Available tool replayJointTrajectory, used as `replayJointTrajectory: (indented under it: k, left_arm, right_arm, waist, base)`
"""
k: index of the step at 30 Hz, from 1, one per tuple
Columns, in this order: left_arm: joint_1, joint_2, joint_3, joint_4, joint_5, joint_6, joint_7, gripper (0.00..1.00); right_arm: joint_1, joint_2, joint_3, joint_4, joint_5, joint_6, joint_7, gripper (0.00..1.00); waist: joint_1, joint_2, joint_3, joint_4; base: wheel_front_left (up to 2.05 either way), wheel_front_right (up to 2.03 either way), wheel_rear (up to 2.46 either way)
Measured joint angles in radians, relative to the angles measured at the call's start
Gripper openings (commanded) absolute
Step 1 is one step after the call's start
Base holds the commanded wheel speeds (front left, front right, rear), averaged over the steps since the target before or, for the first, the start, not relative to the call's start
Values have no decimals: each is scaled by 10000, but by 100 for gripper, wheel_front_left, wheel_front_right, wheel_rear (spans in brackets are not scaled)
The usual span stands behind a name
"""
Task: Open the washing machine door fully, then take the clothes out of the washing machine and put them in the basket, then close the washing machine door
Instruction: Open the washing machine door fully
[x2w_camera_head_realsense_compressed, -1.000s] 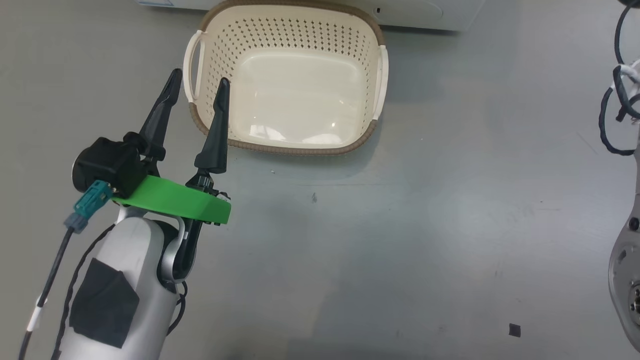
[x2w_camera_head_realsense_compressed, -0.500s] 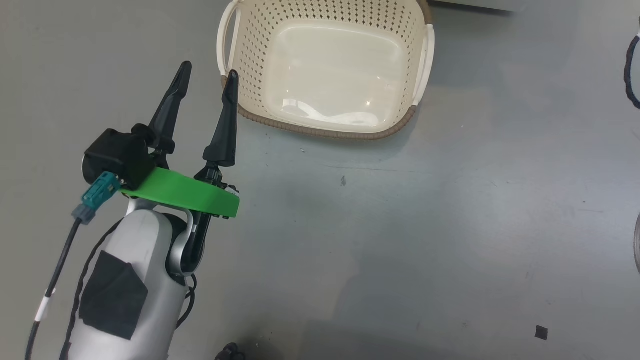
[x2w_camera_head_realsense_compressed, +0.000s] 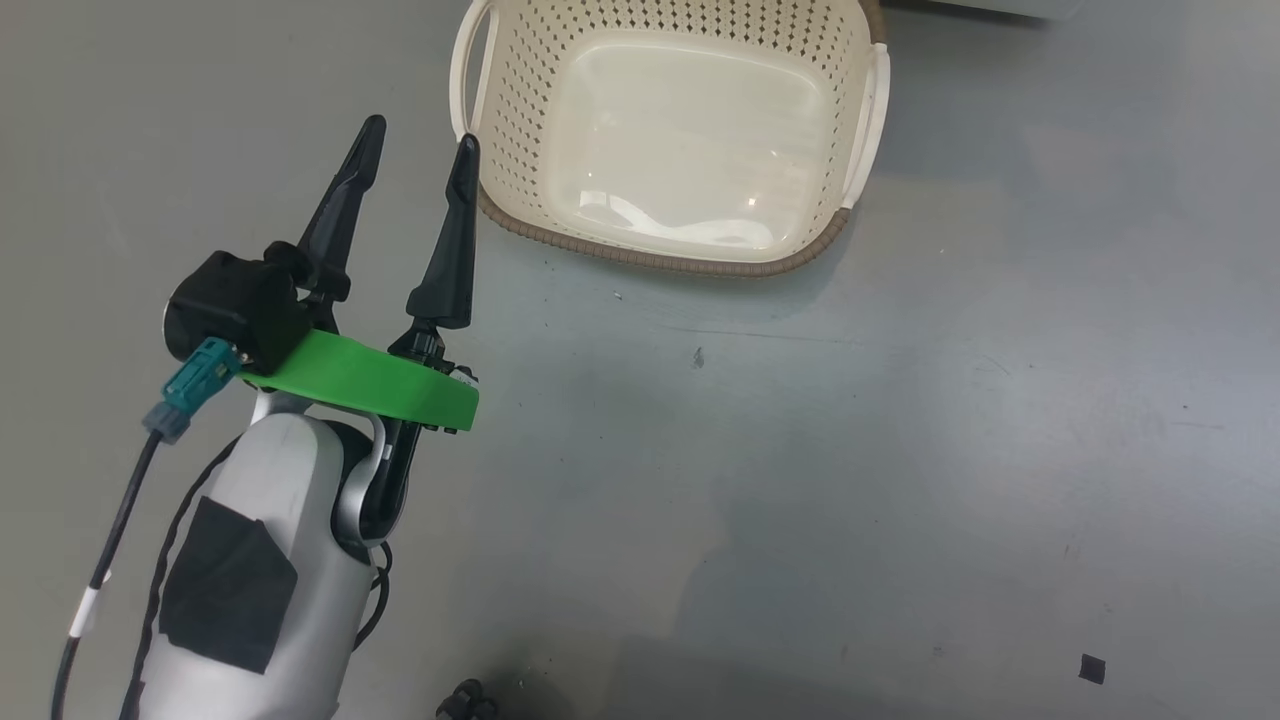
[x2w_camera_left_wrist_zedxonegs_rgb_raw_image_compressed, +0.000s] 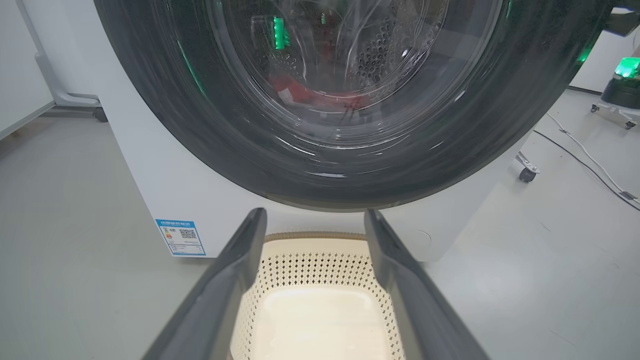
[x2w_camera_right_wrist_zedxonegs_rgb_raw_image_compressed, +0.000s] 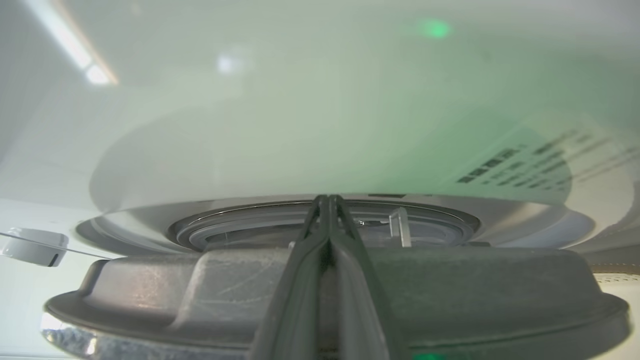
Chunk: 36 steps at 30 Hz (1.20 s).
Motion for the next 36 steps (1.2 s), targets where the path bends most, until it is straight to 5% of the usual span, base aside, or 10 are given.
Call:
replayJointTrajectory:
  k: [14,36]
  left_arm:
    - [4,-52,211,309,119,-88,-2,100]
    - [310,-117,244,853,332,-186,-2,100]
  right_arm:
    - [151,40,-2,600,658,604,968,0]
    - [1568,368,454,1055,1277,1087,2755,0]
  waist:
    - [0,0,-324,-199]
    - [-1,0,-1349,-523]
  base:
    - [0,0,0]
    - [0,0,0]
